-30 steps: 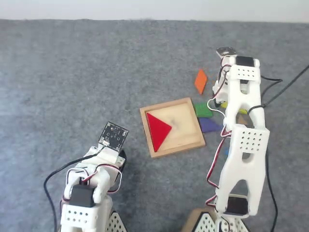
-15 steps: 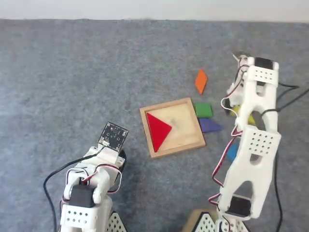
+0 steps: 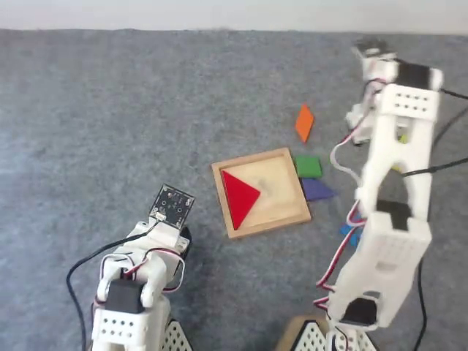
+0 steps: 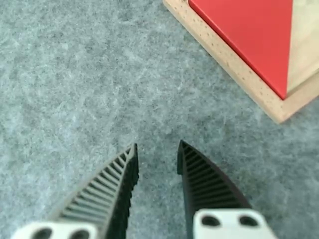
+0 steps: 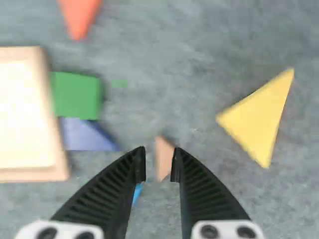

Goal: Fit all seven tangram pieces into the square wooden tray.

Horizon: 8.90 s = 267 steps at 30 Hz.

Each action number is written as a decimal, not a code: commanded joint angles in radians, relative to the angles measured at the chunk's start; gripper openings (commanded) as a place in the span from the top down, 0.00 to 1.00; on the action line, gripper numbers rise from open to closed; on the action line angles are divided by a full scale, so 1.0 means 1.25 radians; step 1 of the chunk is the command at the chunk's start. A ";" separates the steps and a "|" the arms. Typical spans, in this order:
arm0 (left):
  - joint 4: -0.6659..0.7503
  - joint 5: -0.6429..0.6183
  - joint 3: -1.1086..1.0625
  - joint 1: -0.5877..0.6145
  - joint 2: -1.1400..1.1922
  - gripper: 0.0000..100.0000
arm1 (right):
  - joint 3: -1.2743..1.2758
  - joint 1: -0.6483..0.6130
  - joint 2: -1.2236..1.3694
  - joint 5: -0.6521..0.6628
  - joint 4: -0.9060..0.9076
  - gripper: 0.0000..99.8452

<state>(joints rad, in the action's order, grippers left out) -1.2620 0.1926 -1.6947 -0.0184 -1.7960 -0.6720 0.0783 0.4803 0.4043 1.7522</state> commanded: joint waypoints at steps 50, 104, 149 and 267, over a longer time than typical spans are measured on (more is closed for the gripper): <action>-0.002 -0.006 0.009 0.001 -0.017 0.88 | 0.112 0.168 0.217 0.147 -0.420 0.64; -0.002 -0.006 0.009 0.001 -0.017 0.88 | 0.149 0.231 0.155 0.220 -0.161 0.93; -0.002 -0.006 0.009 0.001 -0.017 0.88 | 0.809 0.352 -0.266 0.427 -0.419 0.67; -0.002 -0.006 0.009 0.001 -0.017 0.88 | 0.433 -0.461 -0.040 0.529 -0.425 0.79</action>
<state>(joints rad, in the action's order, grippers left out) -1.2620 0.1926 -1.6947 -0.0184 -1.7960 -0.0752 -0.4956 0.4450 1.0518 1.2106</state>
